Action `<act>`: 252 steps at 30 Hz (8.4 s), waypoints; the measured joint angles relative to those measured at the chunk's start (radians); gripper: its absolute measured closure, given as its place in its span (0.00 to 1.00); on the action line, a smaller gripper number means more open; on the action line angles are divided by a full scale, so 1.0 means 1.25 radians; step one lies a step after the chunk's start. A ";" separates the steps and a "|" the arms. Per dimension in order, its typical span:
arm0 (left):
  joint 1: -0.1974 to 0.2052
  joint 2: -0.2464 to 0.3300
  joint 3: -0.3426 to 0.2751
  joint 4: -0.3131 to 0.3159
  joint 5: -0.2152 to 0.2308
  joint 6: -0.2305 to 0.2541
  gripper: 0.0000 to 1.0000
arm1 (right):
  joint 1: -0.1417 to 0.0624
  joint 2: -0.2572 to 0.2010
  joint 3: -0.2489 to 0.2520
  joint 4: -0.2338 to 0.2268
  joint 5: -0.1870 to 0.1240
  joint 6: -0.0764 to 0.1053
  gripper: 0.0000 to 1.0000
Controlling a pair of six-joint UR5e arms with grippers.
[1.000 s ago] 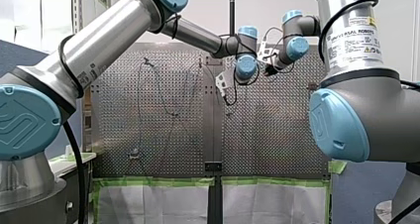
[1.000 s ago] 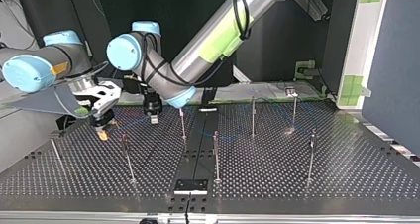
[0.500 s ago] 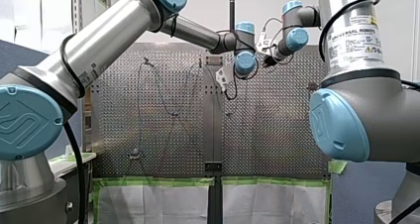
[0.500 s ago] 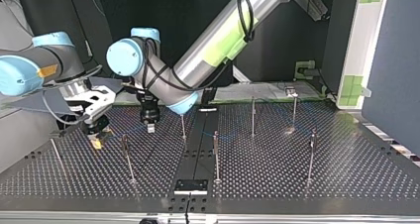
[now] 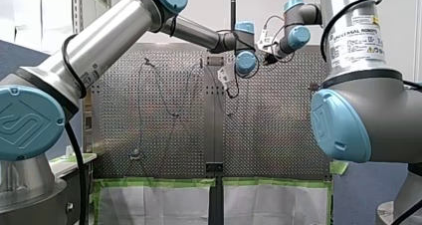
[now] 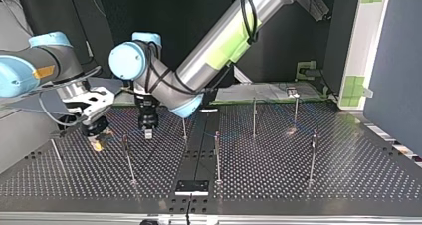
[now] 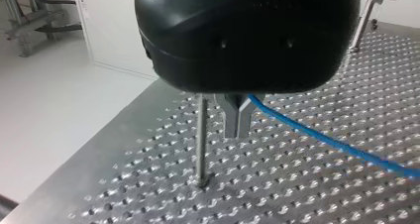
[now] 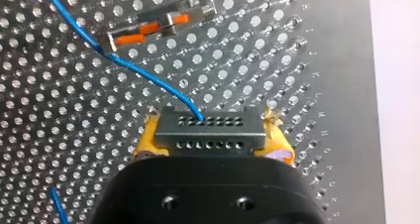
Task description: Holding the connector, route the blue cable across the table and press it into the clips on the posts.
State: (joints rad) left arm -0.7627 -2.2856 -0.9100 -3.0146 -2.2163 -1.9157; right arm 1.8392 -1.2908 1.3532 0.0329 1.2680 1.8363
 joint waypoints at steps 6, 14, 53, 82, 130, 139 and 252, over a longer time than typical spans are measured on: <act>-0.017 0.000 0.000 -0.042 -0.001 0.002 1.00 | -0.005 -0.015 0.002 0.005 0.000 0.004 1.00; -0.035 0.000 0.000 -0.065 -0.001 0.004 1.00 | -0.007 -0.031 0.019 0.006 0.001 0.005 1.00; 0.083 -0.002 0.001 0.067 0.148 0.024 1.00 | -0.068 0.029 -0.014 -0.010 -0.046 0.003 1.00; 0.068 0.000 0.000 -0.019 0.165 0.005 0.00 | -0.083 0.032 -0.014 -0.009 -0.061 -0.002 1.00; 0.056 0.326 -0.326 0.105 0.179 0.048 0.00 | -0.073 0.032 -0.014 -0.009 -0.063 -0.006 1.00; 0.036 0.403 -0.403 0.181 0.170 0.067 0.00 | -0.073 0.032 -0.014 -0.009 -0.063 -0.007 1.00; -0.001 0.320 -1.249 0.924 0.061 -0.005 0.00 | -0.074 0.035 -0.013 -0.008 -0.044 -0.018 1.00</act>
State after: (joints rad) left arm -0.7642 -1.8857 -2.4712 -1.8594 -2.1406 -1.9220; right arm 1.7465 -1.2466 1.3370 0.0229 1.2135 1.8135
